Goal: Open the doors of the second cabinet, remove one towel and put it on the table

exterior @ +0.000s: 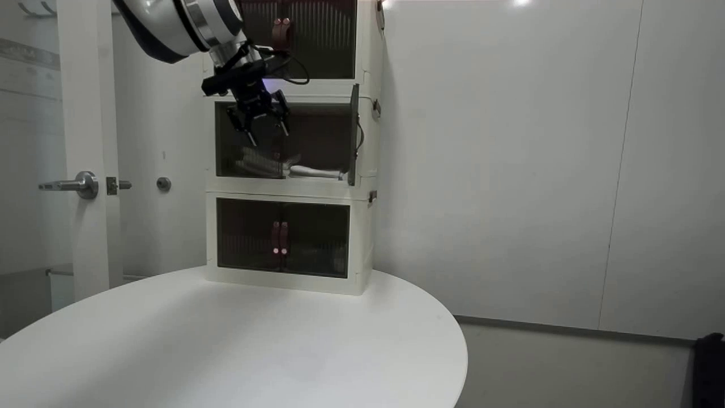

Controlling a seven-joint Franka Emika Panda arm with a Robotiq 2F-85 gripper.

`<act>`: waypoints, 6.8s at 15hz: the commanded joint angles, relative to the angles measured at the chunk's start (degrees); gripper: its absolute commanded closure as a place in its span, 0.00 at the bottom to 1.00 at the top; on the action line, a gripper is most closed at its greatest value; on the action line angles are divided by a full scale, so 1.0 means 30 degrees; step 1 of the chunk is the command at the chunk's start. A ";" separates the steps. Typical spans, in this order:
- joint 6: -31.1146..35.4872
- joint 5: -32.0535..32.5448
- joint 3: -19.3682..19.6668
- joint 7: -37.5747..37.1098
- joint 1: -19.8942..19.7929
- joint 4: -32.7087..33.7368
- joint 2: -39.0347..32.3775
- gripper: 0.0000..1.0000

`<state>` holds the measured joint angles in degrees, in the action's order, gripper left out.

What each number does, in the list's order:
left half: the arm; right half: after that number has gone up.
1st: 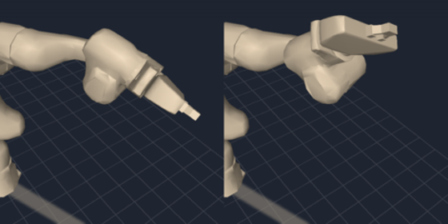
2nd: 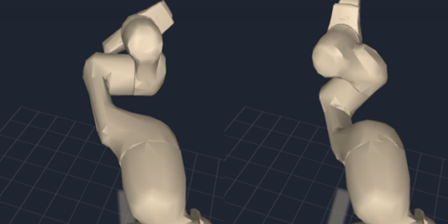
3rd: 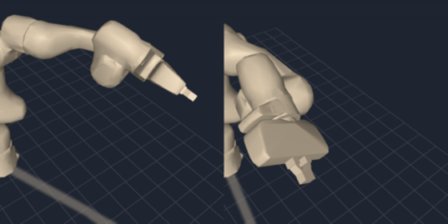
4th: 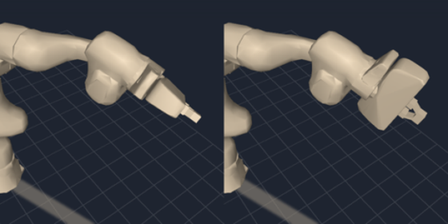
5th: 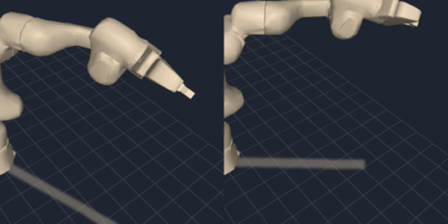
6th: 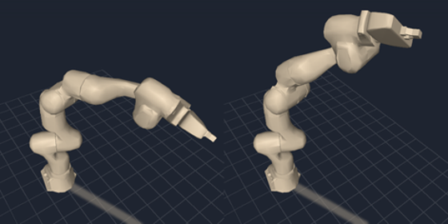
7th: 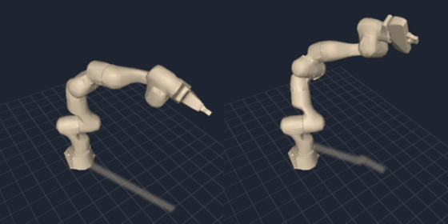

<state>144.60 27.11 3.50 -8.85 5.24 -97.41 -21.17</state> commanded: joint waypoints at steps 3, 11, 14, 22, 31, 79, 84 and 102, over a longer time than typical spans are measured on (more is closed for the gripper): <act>-0.1009 0.4516 0.1783 -0.4606 0.2675 0.1887 -0.1316 0.00; -0.5191 1.3666 0.2142 -1.4245 0.3978 0.2821 -0.2207 0.00; -0.6142 1.5727 0.1413 -1.5181 0.3420 0.2772 -0.2450 0.00; -0.6461 1.7599 -0.0196 -1.6072 0.2207 0.3083 -0.3152 0.42; -0.4191 1.5116 -0.2023 -1.4073 0.0932 0.2770 -0.3122 0.10; -0.2739 1.5243 -0.2358 -1.4685 0.1202 0.2165 -0.3184 0.98; -0.2826 1.5193 -0.2444 -1.4095 0.1295 0.2068 -0.3256 0.98; -0.2928 1.4802 -0.2822 -1.4064 0.1388 0.1651 -0.2969 0.98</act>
<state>132.74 74.92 -2.15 -53.72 8.39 -89.51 -29.68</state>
